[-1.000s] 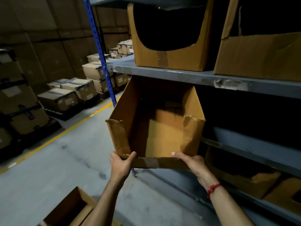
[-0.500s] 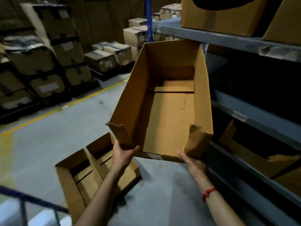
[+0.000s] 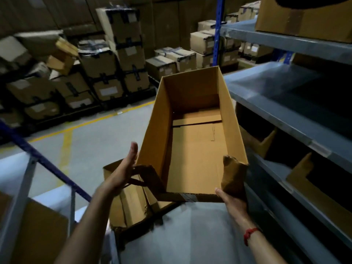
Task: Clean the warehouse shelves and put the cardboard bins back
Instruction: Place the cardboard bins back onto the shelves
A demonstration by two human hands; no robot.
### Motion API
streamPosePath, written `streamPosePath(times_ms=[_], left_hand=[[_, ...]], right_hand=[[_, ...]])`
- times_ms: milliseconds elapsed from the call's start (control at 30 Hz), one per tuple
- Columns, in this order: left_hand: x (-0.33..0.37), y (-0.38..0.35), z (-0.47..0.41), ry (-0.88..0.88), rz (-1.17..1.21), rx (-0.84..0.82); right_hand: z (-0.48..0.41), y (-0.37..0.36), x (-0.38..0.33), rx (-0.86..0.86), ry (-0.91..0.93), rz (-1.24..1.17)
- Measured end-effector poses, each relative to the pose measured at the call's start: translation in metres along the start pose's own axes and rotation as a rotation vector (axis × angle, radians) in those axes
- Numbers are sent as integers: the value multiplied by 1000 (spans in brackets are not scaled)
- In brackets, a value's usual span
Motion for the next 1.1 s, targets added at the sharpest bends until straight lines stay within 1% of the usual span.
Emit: streamPosePath(times_ms=[33, 67, 100, 167, 233, 333, 400, 467, 567, 633, 700, 767, 867, 933, 1000, 1100], left_hand=[[4, 0, 2, 50, 14, -42], [9, -1, 3, 105, -1, -46], [10, -2, 0, 175, -59, 10], [8, -2, -9, 305, -154, 189], [-4, -7, -18, 360, -146, 292], [-25, -21, -21, 346, -179, 394], [-34, -33, -21, 293, -208, 463], [-41, -44, -24, 251, -219, 516], [-56, -52, -36, 235, -221, 557], [-64, -55, -46, 230, -250, 587], [-74, -55, -61, 231, -273, 603], [-86, -51, -80, 249, -291, 591], [-105, -41, -114, 271, -307, 577], [-116, -33, -140, 284, -311, 545], [-127, -28, -164, 317, -306, 514], [-145, -25, -195, 353, -284, 500]], right_hand=[[2, 0, 1, -19, -5, 8], [3, 1, 0, -30, 0, 24], [6, 3, -2, -47, 13, 43], [8, 6, -9, -83, 92, 95], [5, 11, -6, -112, 110, 158], [-1, 20, -2, -167, 33, 214], [-3, 27, -6, -216, 14, 253], [-11, 35, -11, -295, 20, 295], [-32, 49, -21, -424, 18, 369], [-49, 53, -26, -482, 27, 279], [-73, 53, -31, -518, -5, 176], [-102, 48, -39, -527, -88, 180], [-138, 30, -58, -537, -217, 301], [-168, 24, -60, -464, -243, 447], [-197, 25, -60, -333, -221, 622], [-228, 25, -55, -250, -224, 709]])
Point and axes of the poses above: each hand's wrist, its own z-axis away from the middle knuckle, its own y-axis out of the back of the hand, x = y × z, the point moved 4 cm from there along -z, towards the middle knuckle, and after that the axes turned 13 degrees about -x, right-handed, at the moved point
